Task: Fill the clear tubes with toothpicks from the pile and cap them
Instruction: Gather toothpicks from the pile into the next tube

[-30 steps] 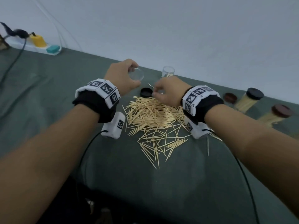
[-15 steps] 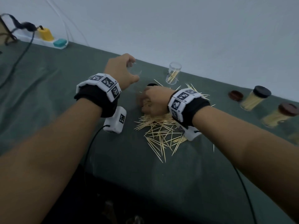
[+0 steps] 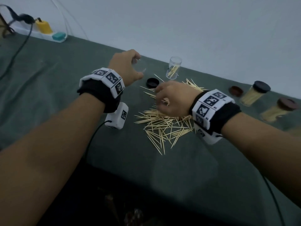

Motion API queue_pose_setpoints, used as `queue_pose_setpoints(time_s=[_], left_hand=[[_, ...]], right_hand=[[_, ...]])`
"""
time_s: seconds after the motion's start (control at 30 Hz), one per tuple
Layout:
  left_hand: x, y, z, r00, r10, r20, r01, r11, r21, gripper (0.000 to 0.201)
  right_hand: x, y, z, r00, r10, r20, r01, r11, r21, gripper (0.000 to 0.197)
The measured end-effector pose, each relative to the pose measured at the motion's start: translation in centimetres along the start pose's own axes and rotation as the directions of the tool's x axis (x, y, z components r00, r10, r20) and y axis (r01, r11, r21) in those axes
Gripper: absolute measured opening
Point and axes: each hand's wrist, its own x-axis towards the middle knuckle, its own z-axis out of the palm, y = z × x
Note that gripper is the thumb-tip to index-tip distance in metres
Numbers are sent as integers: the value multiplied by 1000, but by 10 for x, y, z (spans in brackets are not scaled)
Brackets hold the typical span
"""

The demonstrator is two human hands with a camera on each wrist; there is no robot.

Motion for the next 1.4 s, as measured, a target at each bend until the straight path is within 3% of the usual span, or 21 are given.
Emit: queue_pose_setpoints(time_s=[0.07,0.17,0.37,0.73,0.9,1.03,1.13,1.23,1.4], left_hand=[[-2,0,0,1000,4,4,-4,1000,13,51],[-4,-2,0,1000,-10,28,9,999,41,53],[-9,4,4,999,-14,44,12,999,38,52],[-11,12,14,998,21,61,-24,999,43,53],[-8,9,15,997,24,70,-28,998,59,54],[-9,6,13,998,18,66,-22,998,67,53],[-9,5,10,997,24,68,-28,998,63,54],[-6,4,10,997,21,68,-25,998,61,54],[-1,5,12,996,17,90,-22,998,63,54]], right_hand=[[1,-25,6,995,-88,56,81,991,110,40],[-2,-48,18,964,-196,180,190,980,52,59],[-27,-27,16,977,-185,101,183,983,33,30],[-59,31,12,995,63,73,-55,993,-102,27],[-45,-7,12,999,-21,-35,24,997,74,20],[-10,-47,17,991,-70,112,65,997,46,33],[2,-53,13,981,-103,162,104,995,2,27],[2,-38,6,989,-36,140,44,997,-56,28],[-5,9,2,970,210,122,-189,969,-161,13]])
